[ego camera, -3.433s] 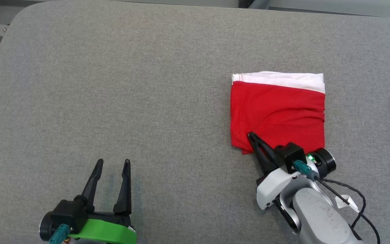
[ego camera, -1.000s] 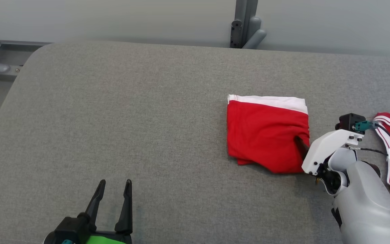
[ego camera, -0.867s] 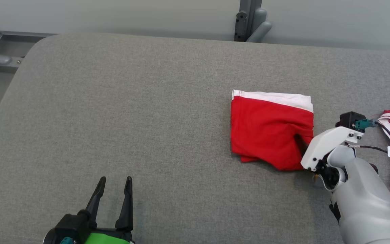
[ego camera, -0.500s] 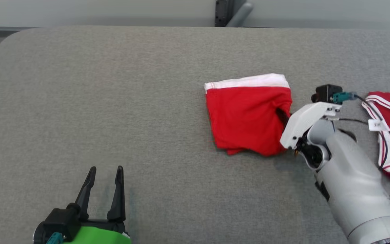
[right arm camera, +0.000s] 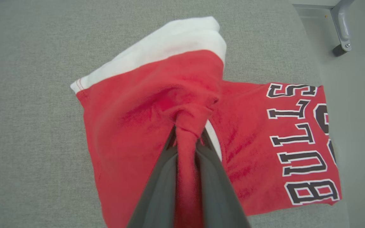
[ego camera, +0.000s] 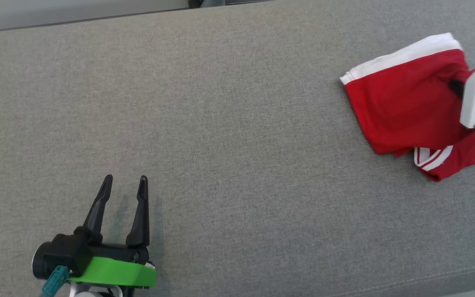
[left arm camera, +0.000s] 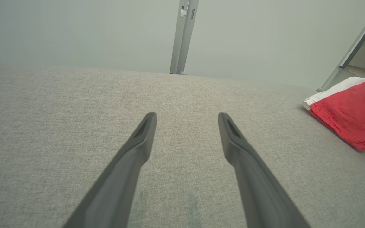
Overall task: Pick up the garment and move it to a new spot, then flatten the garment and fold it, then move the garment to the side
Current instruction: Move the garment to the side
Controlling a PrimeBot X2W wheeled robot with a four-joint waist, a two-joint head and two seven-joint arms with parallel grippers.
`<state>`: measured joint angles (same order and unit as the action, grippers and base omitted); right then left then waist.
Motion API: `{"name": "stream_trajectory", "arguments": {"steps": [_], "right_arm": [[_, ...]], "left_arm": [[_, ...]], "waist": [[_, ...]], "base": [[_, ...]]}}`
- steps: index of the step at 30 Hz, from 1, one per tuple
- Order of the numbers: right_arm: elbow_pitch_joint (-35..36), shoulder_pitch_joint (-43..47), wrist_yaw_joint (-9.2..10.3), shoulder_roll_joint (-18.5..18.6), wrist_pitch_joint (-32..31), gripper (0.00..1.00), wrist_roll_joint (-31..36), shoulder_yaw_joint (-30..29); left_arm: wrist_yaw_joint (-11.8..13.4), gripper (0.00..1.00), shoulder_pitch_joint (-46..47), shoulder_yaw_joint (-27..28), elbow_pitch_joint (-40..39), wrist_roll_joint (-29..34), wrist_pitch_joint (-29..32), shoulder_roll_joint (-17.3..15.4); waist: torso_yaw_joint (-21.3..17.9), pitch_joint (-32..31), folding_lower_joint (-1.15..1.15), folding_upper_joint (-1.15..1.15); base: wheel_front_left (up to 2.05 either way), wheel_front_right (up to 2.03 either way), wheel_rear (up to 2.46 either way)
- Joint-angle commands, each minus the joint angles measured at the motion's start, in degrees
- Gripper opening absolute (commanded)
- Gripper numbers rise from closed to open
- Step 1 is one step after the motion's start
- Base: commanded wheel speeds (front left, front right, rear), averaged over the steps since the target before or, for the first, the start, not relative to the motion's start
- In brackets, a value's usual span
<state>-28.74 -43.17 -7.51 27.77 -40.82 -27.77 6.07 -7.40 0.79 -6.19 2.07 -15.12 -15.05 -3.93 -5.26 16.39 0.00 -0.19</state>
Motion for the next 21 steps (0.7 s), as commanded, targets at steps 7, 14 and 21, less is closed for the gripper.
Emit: {"name": "stream_trajectory", "arguments": {"steps": [7, 14, 21], "right_arm": [[4.78, 5.46, 0.04, 5.79, -8.14, 0.00, 7.83, -8.93], [5.18, 8.65, 0.07, 2.84, -4.24, 1.00, 17.06, -15.49], [6.56, 10.28, 0.07, 1.67, 0.38, 1.00, 23.23, -16.52]], "left_arm": [[-0.16, 1.00, 1.66, -0.03, 0.23, -0.70, -0.14, -1.62], [-0.16, 1.00, 2.39, 0.05, 0.28, -0.93, -0.14, -1.64], [-0.16, 1.00, 0.76, 0.66, 0.85, -0.86, -0.14, -0.98]], "waist": [[1.67, 5.18, 0.00, 0.19], [3.11, 5.97, 0.00, 0.19], [2.65, 4.33, 0.00, 0.19]], "base": [[0.00, 0.00, 0.00], [0.00, 0.00, 0.00], [0.00, 0.00, 0.00]]}}
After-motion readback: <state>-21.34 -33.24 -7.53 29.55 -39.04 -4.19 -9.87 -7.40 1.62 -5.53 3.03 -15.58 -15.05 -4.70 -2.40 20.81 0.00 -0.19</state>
